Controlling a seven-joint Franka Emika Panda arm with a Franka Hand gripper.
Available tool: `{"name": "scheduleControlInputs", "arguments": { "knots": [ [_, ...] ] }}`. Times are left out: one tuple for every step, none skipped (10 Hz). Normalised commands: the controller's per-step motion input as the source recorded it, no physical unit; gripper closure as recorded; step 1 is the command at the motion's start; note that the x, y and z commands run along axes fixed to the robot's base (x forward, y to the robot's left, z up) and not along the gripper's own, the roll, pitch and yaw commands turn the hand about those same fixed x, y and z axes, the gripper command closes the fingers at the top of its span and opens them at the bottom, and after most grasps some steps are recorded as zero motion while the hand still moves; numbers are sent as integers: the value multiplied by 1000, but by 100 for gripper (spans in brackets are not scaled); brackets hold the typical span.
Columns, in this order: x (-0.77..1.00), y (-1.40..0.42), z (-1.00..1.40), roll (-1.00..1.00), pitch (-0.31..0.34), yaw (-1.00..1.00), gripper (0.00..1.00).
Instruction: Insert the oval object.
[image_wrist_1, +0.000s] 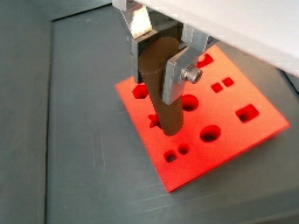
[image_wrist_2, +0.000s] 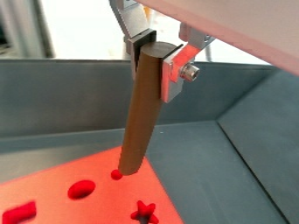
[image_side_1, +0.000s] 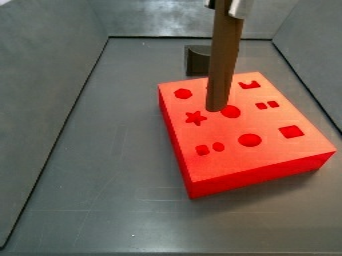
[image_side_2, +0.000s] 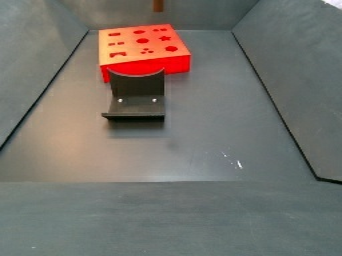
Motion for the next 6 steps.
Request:
{"name": "scheduleControlInputs", "arguments": {
  "knots": [
    [177,0,-29,164,24,900,100],
    [171,0,-31,160,24,903,100],
    [163,-20,-29,76,0,906,100],
    [169,-129,-129,0,0,906,100],
    [166,-131,-134,0,0,909,100],
    [166,-123,-120,0,0,914,100]
  ]
}}
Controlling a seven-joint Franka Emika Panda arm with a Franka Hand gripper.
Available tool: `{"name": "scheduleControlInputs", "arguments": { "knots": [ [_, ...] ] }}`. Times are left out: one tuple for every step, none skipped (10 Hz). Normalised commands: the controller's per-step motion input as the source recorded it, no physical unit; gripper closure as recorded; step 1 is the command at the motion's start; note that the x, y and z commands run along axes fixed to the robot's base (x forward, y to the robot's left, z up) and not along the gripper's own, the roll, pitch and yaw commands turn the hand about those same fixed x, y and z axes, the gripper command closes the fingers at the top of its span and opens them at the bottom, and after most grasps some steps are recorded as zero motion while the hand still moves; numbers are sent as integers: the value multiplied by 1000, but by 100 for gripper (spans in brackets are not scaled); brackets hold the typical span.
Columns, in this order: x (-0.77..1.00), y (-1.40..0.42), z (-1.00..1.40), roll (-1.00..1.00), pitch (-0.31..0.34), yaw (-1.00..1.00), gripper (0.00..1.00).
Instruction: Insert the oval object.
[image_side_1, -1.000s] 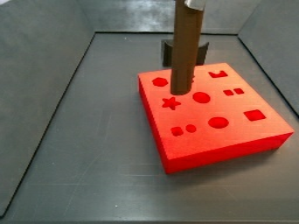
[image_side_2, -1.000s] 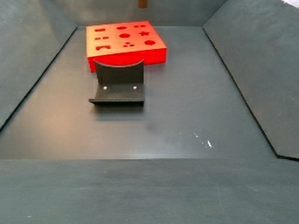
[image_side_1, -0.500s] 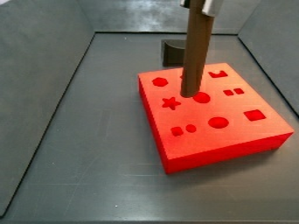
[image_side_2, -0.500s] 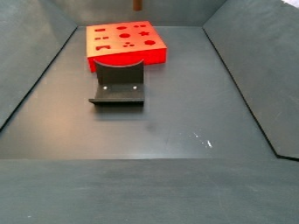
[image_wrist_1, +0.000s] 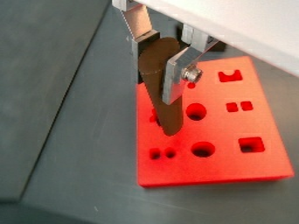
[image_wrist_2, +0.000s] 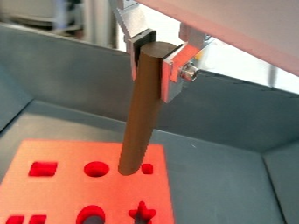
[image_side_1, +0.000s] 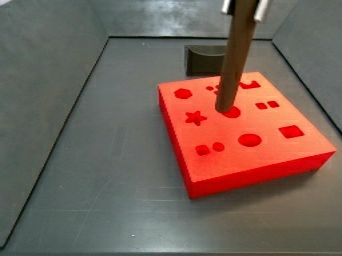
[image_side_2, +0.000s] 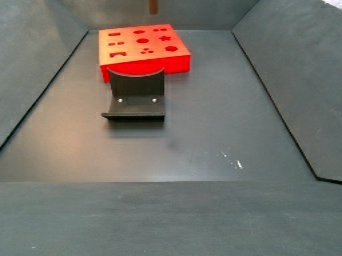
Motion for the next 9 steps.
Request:
{"name": "scheduleControlInputs", "arguments": {
  "knots": [
    [183,-100,-74,3,0,914,100],
    [191,-83,-54,14,0,914,100],
    [200,-71,-31,23,0,914,100],
    [194,-57,-14,34,0,917,100],
    [180,-49,-9,39,0,923,100],
    [163,-34,0,47,0,934,100],
    [143,-23,0,56,0,946,100],
    [111,-17,0,54,0,960,100],
    [106,-26,-11,49,0,960,100]
  ]
}}
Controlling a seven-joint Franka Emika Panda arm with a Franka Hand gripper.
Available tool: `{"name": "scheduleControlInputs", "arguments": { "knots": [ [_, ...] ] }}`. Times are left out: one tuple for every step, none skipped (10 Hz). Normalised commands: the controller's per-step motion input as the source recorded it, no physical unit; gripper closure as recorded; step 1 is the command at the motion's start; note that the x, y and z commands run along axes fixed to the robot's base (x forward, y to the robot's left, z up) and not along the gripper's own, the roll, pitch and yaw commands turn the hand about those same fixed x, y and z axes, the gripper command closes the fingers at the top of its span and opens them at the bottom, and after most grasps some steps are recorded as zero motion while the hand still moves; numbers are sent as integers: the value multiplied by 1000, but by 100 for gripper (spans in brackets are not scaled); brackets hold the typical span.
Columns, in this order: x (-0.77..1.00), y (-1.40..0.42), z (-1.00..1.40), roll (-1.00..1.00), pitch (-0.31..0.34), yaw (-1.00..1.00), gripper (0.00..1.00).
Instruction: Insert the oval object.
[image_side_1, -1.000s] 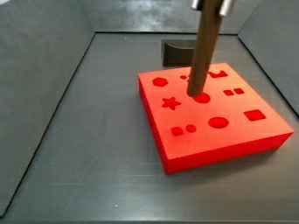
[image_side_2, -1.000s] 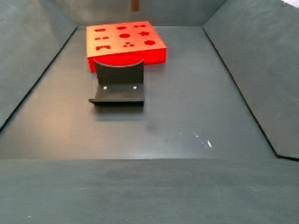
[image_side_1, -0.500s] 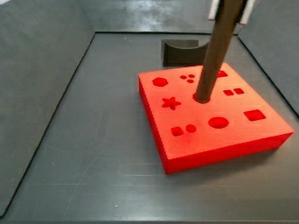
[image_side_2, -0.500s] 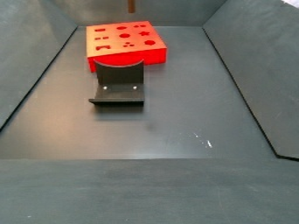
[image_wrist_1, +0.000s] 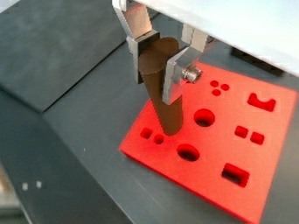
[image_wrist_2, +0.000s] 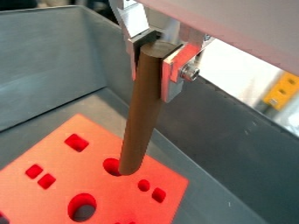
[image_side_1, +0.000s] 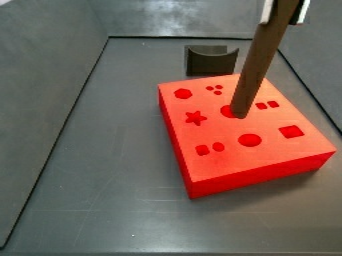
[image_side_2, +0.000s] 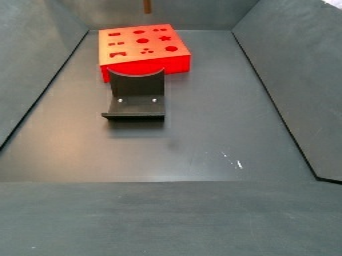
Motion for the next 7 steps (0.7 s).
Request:
{"name": "scheduleControlInputs", "arguments": {
  "knots": [
    [86,-37,-34,36,0,966,100],
    [60,-40,-51,24,0,980,100],
    [97,-111,-77,0,0,943,100],
    [97,-109,-77,0,0,946,100],
    [66,-91,-57,0,0,974,100],
    [51,-71,-37,0,0,991,100],
    [0,-37,-3,7,-19,1000,100]
  ]
}}
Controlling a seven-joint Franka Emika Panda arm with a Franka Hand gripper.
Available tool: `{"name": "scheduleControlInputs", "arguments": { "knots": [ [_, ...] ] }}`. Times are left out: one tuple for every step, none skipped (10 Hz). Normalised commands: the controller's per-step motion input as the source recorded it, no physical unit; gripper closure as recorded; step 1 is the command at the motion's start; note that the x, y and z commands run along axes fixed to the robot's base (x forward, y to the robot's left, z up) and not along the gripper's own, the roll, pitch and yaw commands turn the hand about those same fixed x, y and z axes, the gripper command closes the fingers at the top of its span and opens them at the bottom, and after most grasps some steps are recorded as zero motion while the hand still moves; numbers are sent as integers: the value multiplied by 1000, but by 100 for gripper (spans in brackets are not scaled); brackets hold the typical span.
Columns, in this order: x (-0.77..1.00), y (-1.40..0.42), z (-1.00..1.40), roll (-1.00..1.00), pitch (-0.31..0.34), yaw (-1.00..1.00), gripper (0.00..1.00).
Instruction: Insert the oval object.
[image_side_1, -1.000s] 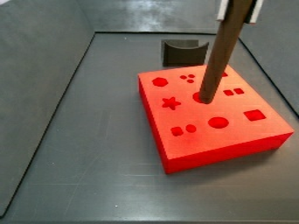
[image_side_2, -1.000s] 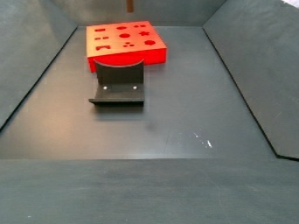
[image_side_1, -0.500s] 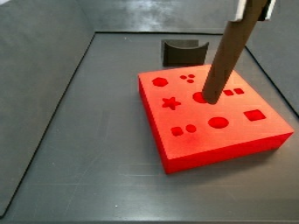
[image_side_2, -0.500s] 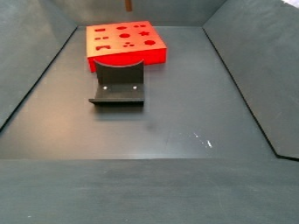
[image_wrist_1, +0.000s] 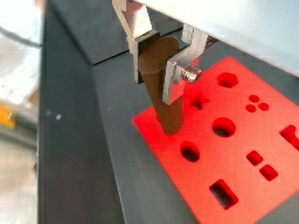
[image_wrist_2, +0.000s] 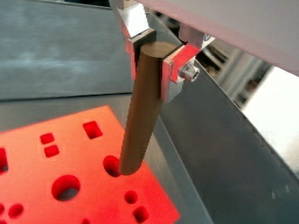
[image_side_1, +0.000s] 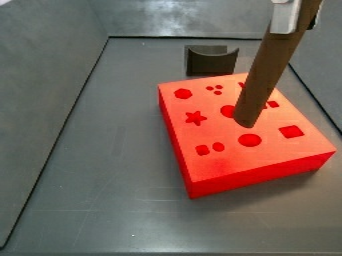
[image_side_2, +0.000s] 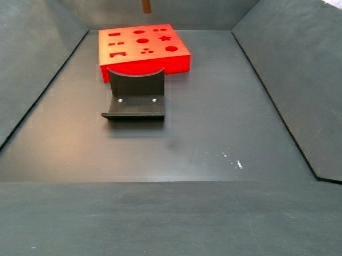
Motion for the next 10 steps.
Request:
{"name": "scheduleControlInputs", "arguments": {
  "knots": [
    [0,0,0,10,-39,1000,100],
    [0,0,0,4,-43,1000,100],
    [0,0,0,11,-37,1000,100],
    [0,0,0,56,-11,1000,100],
    [0,0,0,89,0,1000,100],
    [0,0,0,100,0,1000,100],
    [0,0,0,101,0,1000,100],
    [0,0,0,109,0,1000,100],
    [0,0,0,129,0,1000,100],
    [0,0,0,160,0,1000,100]
  ]
}}
